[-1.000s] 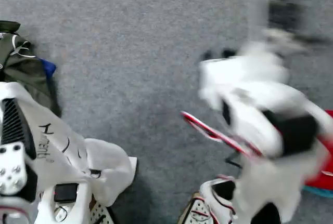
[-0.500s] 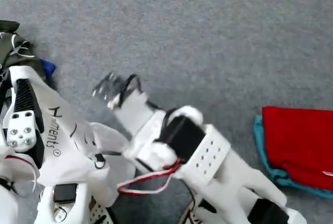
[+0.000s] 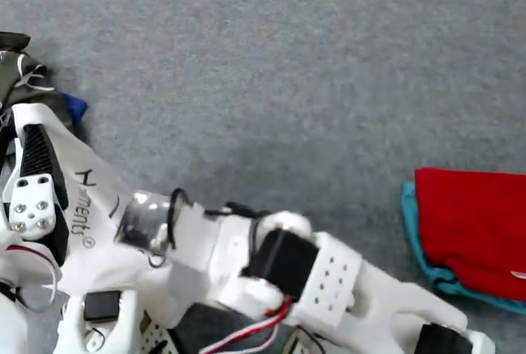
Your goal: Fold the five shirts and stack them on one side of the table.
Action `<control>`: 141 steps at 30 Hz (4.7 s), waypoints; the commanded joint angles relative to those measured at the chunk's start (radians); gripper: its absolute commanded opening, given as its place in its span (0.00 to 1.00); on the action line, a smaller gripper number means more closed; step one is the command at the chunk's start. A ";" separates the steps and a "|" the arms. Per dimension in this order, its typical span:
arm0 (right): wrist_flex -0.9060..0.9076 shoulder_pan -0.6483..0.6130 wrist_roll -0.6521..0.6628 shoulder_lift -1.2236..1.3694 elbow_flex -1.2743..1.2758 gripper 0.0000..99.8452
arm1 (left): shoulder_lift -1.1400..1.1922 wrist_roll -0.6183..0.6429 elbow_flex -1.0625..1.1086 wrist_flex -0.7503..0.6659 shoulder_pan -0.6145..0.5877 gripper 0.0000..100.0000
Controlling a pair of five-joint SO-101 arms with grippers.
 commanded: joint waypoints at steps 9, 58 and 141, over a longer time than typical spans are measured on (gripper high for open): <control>-0.417 -0.053 -0.077 -0.027 0.311 0.36 | 0.012 -0.006 0.005 -0.015 -0.008 0.02; -0.123 0.700 0.100 -0.022 -0.318 0.01 | 0.015 -0.003 0.005 -0.023 -0.006 0.02; -0.100 1.029 0.021 0.053 -1.386 0.00 | 0.027 0.112 0.147 -0.149 0.002 0.02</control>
